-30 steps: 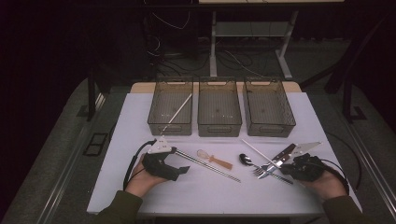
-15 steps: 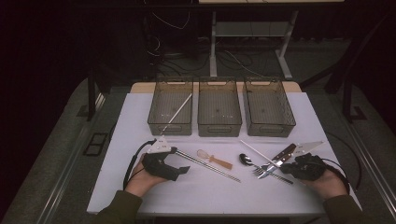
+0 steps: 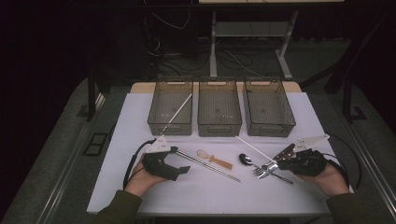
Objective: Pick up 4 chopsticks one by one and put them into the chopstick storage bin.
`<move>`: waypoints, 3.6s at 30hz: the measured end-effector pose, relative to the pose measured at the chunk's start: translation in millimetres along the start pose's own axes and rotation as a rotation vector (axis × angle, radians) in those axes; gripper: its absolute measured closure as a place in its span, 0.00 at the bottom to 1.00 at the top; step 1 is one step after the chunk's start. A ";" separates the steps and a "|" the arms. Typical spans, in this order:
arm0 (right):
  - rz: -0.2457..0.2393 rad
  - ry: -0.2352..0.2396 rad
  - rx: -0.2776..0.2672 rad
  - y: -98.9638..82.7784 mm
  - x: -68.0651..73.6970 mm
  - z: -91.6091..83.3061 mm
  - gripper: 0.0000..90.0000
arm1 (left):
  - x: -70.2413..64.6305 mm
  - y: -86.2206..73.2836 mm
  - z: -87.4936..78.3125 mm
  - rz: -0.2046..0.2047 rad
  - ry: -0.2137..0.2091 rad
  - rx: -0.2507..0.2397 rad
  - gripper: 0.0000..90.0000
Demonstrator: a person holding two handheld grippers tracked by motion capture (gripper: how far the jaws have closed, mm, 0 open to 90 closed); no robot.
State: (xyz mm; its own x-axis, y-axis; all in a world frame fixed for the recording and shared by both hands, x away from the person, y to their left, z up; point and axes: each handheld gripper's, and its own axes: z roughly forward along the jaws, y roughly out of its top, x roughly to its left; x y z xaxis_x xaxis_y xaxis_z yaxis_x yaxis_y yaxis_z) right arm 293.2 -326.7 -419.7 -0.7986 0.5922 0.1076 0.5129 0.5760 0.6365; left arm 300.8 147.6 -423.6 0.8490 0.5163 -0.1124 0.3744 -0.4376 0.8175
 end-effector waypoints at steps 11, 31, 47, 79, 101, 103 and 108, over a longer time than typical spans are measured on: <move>-0.060 0.077 -0.011 24.3 4.0 1.6 0.94 | 0.7 15.4 -4.8 0.055 -0.017 -0.032 0.13; -0.298 0.230 0.088 72.6 32.0 29.3 0.94 | -20.7 69.0 25.2 0.255 -0.186 0.035 0.17; -0.439 0.315 0.137 98.3 63.3 45.5 0.94 | -41.5 73.3 53.5 0.366 -0.336 0.200 0.50; -0.488 0.336 0.165 108.8 81.6 51.6 0.94 | -54.4 66.7 66.4 0.434 -0.394 0.310 0.90; -0.495 0.313 0.101 107.4 79.5 52.2 0.65 | -46.1 62.1 65.1 0.388 -0.378 0.295 0.94; -0.466 0.301 0.076 106.0 76.9 49.1 0.56 | -43.2 59.6 63.6 0.375 -0.374 0.296 0.94; -0.404 0.255 0.026 99.5 65.9 44.2 0.43 | -37.7 51.8 59.3 0.339 -0.363 0.301 0.94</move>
State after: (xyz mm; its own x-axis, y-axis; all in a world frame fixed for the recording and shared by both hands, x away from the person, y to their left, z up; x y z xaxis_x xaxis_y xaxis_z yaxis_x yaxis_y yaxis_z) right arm 305.5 -205.4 -383.1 -0.9858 0.1624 0.0416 0.1505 0.7474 0.6471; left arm 310.2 61.8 -410.6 0.9936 0.0490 -0.1022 0.1040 -0.7520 0.6509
